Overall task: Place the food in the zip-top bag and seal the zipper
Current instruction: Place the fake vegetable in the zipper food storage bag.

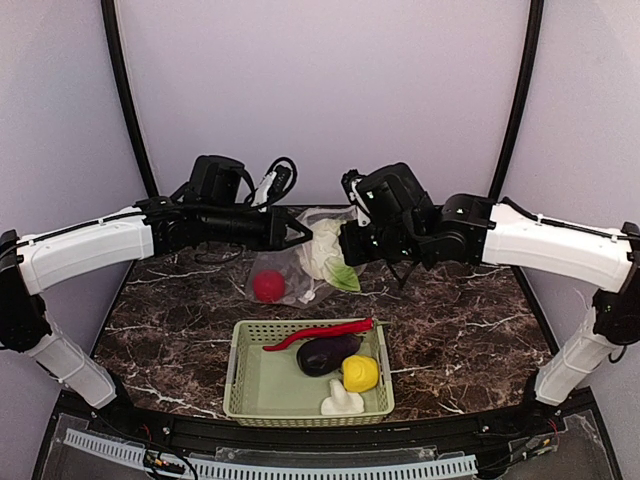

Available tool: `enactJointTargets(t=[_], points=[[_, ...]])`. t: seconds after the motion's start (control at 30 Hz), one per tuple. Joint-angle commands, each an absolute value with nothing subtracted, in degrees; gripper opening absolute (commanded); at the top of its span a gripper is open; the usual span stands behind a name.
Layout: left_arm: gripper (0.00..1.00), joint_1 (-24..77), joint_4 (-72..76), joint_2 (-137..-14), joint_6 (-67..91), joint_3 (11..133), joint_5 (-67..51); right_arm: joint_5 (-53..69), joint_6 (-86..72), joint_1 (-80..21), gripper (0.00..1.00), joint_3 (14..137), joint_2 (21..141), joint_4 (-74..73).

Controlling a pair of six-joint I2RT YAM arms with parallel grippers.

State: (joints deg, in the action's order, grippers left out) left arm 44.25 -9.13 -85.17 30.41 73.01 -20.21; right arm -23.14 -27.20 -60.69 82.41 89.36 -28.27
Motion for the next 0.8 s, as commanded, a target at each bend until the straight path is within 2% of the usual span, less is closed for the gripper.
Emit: enactJointTargets(t=[0.0, 0.4, 0.5, 0.53, 0.67, 0.77], points=[[0.01, 44.6, -7.3, -85.1, 30.1, 73.2, -24.2, -18.9, -22.6, -60.3, 0.0, 88.1, 93.3, -25.8], [0.01, 45.7, -8.7, -85.0, 29.2, 74.4, -24.9, -19.2, -24.6, -58.3, 0.0, 88.7, 98.8, -25.2], [0.01, 45.7, -9.8, -84.3, 29.2, 74.4, -23.3, -18.1, -24.6, -58.3, 0.16, 88.0, 97.7, -24.8], [0.01, 45.7, -10.3, -84.2, 29.2, 74.3, -22.2, -17.6, -24.6, -58.3, 0.27, 87.7, 97.3, -24.6], [0.01, 45.6, -11.0, -83.5, 29.5, 74.0, -19.5, -15.9, -24.7, -58.3, 0.51, 86.0, 94.3, -24.3], [0.01, 45.4, -11.0, -83.1, 29.7, 73.8, -18.6, -13.9, -25.7, -58.3, 0.62, 84.1, 91.1, -24.4]])
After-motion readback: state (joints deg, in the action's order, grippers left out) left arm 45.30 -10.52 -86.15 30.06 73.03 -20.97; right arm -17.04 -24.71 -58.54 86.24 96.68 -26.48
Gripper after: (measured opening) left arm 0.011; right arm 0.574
